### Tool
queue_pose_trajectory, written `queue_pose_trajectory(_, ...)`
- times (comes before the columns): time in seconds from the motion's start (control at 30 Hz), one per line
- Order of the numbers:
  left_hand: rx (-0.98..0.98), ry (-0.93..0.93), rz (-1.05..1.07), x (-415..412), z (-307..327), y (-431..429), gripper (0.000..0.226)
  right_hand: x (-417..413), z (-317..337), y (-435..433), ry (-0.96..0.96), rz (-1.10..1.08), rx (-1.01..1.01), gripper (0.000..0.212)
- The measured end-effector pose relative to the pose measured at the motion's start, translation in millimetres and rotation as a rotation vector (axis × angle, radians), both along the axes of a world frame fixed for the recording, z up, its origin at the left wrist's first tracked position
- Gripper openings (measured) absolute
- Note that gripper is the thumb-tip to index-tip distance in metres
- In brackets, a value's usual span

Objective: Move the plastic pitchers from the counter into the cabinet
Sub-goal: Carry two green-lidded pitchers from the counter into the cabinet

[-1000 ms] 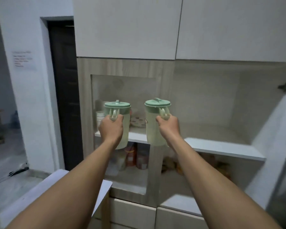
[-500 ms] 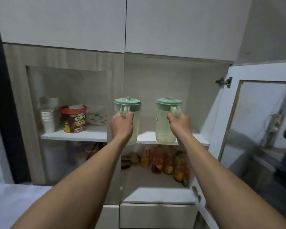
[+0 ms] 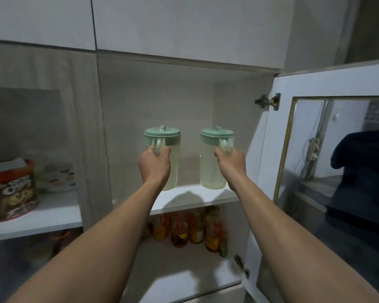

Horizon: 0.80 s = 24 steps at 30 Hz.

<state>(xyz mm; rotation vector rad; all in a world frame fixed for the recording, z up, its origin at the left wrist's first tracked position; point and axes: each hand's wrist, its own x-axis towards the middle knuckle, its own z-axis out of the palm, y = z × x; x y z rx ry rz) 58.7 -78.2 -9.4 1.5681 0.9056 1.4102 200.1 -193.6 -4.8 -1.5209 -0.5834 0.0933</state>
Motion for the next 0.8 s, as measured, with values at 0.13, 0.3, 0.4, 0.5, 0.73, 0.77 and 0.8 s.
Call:
queue_pose_trajectory(0.13,-0.032,0.006,-0.028,40,-8,36,0.026,34,-5,32,-0.003,-0.047,-0.011,0.012)
queue_pose_trajectory(0.3,-0.046,0.038,-0.039,82,-22,75,0.026,74,-22,68,0.014,-0.064,-0.039,0.016)
queue_pose_trajectory(0.4,-0.057,0.033,-0.036,120,-33,108,0.028,110,-36,101,0.031,-0.067,-0.035,0.023)
queue_pose_trajectory(0.5,-0.076,0.031,-0.036,154,-44,135,0.027,142,-50,133,0.02,-0.073,-0.043,0.018)
queue_pose_trajectory(0.73,-0.018,0.194,0.047,253,-69,201,0.034,240,-80,217,-0.001,-0.028,-0.085,0.014)
queue_pose_trajectory(0.77,-0.023,0.174,0.045,267,-73,210,0.036,253,-84,229,-0.006,-0.032,-0.093,0.021)
queue_pose_trajectory(0.8,-0.015,0.154,0.045,278,-77,218,0.037,264,-87,239,-0.006,-0.033,-0.098,0.026)
